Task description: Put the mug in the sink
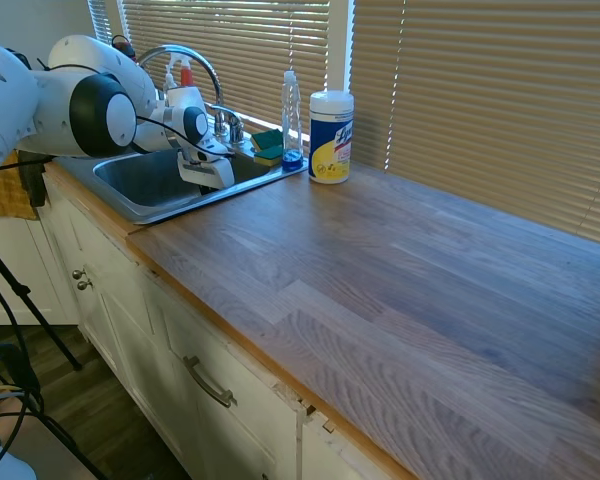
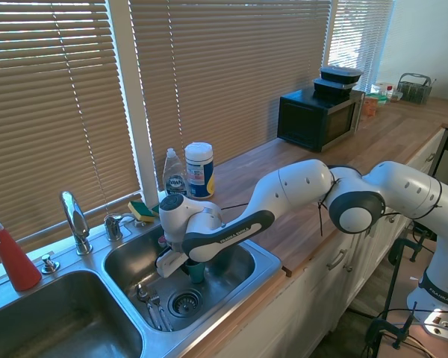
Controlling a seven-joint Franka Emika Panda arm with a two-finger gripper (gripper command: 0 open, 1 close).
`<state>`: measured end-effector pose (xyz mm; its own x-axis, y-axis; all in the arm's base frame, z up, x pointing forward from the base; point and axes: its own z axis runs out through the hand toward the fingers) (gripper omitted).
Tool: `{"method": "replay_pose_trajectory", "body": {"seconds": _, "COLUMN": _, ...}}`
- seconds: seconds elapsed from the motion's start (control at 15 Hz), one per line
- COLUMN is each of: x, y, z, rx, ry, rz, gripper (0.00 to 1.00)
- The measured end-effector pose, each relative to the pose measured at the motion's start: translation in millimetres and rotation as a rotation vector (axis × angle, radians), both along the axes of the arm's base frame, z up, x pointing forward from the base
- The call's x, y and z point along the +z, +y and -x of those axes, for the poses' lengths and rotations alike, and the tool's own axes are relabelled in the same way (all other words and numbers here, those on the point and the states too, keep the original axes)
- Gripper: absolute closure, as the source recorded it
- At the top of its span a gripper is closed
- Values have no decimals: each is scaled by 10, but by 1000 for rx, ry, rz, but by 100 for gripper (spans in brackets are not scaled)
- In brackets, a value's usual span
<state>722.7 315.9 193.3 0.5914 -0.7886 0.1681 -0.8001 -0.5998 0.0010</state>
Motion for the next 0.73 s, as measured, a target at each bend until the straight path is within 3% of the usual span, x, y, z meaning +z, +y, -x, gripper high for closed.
{"method": "replay_pose_trajectory", "body": {"seconds": 0.33, "x": 396, "y": -68, "z": -74, "rx": 13, "ry": -36, "rz": -14, "gripper": 0}}
{"method": "replay_pose_trajectory", "body": {"seconds": 0.73, "x": 1113, "y": -62, "z": 233, "rx": 49, "ry": -39, "rz": -25, "gripper": 0}}
